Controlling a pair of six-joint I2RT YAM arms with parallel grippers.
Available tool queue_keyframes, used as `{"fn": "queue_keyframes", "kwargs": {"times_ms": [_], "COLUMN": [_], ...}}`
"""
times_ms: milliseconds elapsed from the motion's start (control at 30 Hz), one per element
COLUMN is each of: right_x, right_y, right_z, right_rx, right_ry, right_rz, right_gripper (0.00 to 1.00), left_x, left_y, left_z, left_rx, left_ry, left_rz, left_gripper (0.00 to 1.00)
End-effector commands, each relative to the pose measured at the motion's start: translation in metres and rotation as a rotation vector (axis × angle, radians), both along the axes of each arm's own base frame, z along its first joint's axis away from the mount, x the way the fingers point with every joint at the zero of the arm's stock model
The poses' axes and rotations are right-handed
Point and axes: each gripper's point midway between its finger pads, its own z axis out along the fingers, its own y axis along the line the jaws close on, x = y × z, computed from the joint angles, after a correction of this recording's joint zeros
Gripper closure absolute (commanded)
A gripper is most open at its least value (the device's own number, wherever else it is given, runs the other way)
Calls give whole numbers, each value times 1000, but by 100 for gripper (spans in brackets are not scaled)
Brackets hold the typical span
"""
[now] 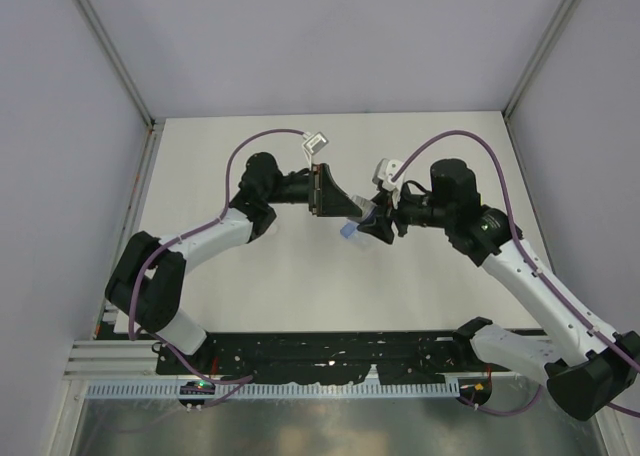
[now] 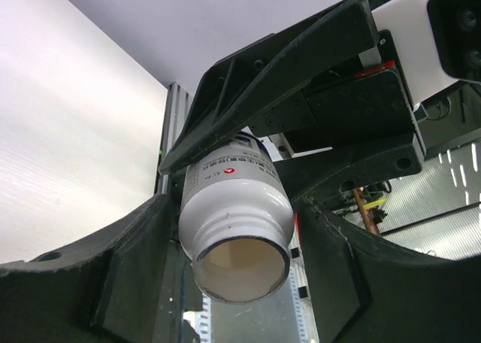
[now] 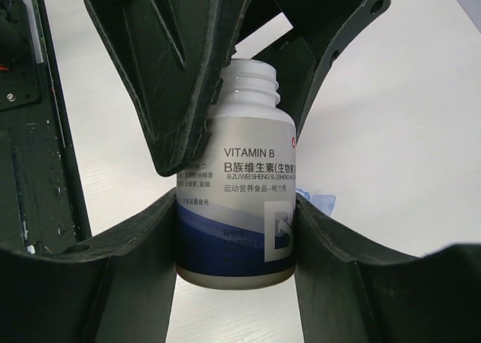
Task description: Sort the pills into containers
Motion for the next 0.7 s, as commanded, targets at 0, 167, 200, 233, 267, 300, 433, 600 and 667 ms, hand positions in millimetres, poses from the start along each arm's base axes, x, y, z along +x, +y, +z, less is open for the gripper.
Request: {"fn": "queue_keyframes", "kwargs": {"times_ms": [0, 167, 200, 233, 267, 300, 433, 600, 667], "right_x": [0, -2, -2, -2, -2, -3, -7, -10, -11], "right_y": [-3, -5, -6, -7, -9, -9, -16, -23, -25], "right_z": [16, 13, 12, 11, 10, 12, 9, 7, 7], "right_rx": [31, 30, 29, 30, 28, 33, 35, 45, 47], "right_ry": [-68, -66, -63, -62, -62, -69, -70, -74, -76], "right_rz": [-16, -19, -22, -26, -30, -30, -43, -61, -65], "right_gripper": [94, 94, 94, 94, 94, 94, 94, 94, 94], "left_x": [0, 7, 10, 12, 16, 21, 49, 85, 99], "left_y": [9, 21, 24, 28, 31, 36, 53, 61, 61], "left_z": [17, 23, 22, 22, 22, 18, -9, -58, -78], "left_rx": [-23, -20, -14, -7, 0, 18, 130, 363, 435], "left_ry": [-94, -135, -140, -148, -162, -174, -185, -189, -160], "left_rz": [2, 28, 35, 44, 58, 78, 190, 292, 300], "left_gripper": [21, 0, 1, 1, 0, 0, 0, 2, 2]}}
